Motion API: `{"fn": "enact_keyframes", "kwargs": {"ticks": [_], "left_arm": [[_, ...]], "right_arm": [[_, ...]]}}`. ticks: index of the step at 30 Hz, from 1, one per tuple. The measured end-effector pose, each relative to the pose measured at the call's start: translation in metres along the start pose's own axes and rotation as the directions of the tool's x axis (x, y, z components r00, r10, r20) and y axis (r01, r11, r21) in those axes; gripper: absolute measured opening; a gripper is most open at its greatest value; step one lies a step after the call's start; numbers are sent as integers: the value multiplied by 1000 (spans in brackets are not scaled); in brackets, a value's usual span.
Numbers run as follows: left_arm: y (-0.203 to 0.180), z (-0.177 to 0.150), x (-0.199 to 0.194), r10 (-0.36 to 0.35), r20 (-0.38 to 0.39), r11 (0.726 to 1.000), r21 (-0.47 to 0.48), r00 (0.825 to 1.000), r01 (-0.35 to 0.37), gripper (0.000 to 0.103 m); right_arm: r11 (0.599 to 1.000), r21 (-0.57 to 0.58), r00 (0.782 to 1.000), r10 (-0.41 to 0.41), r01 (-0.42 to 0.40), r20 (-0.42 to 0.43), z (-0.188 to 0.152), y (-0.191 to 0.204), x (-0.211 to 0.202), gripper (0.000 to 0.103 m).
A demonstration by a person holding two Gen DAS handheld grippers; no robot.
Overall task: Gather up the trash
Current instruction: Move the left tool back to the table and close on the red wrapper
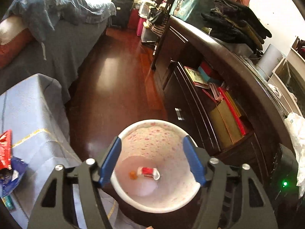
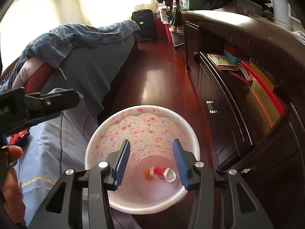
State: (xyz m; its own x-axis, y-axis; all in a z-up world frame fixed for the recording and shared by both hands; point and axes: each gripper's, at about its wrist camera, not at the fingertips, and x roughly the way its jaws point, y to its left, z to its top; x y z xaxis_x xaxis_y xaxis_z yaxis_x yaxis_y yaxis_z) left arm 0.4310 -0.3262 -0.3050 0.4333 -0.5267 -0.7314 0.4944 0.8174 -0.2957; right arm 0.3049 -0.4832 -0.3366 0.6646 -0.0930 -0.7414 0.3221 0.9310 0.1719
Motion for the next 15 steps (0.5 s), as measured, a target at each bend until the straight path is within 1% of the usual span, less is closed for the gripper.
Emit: {"fn": "enact_keyframes", "kwargs": {"ticks": [2, 3, 4, 5, 6, 7, 8, 9, 11, 12, 13, 14, 15], "left_arm": [[3, -3, -13, 36, 17, 999, 3, 999, -36, 71], [5, -4, -20, 51, 24, 999, 2, 998, -51, 74], [8, -7, -29, 76, 36, 997, -1, 996, -76, 75], [10, -9, -38, 104, 46, 995, -1, 994, -104, 80], [13, -13, -49, 145, 60, 989, 1, 988, -146, 83], [17, -18, -61, 194, 76, 981, 0, 978, -194, 83], [21, -21, -70, 226, 86, 974, -3, 970, -227, 85], [26, -26, -82, 273, 97, 962, -5, 957, -274, 86], [37, -33, -104, 334, 114, 942, -14, 936, -335, 88], [46, -38, -117, 367, 124, 930, -27, 922, -367, 91], [57, -41, -130, 412, 125, 911, -51, 903, -409, 92], [63, -42, -136, 434, 123, 901, -64, 893, -429, 93], [74, -43, -146, 465, 119, 885, -91, 877, -457, 94]], "right_arm": [[1000, -5, 1000, -18, 18, -8, -1, 3, -4, 51], [1000, -7, 1000, -25, 25, -9, -2, 5, -8, 53], [1000, -10, 1000, -26, 26, -7, -4, 9, -14, 57], [1000, -13, 1000, -27, 27, -7, -6, 12, -19, 60], [999, -18, 1000, -28, 28, -7, -8, 17, -28, 63], [999, -22, 1000, -24, 24, -6, -9, 21, -32, 67], [1000, -28, 1000, -15, 15, -5, -10, 27, -40, 68], [999, -32, 1000, -7, 7, -4, -11, 31, -45, 69], [998, -57, 1000, 17, -17, 9, -14, 46, -61, 74], [998, -66, 1000, 25, -24, 16, -15, 52, -66, 78], [996, -80, 999, 40, -38, 24, -16, 60, -73, 80], [994, -93, 998, 60, -57, 30, -17, 69, -80, 81], [992, -106, 996, 78, -74, 32, -18, 77, -85, 81]]}}
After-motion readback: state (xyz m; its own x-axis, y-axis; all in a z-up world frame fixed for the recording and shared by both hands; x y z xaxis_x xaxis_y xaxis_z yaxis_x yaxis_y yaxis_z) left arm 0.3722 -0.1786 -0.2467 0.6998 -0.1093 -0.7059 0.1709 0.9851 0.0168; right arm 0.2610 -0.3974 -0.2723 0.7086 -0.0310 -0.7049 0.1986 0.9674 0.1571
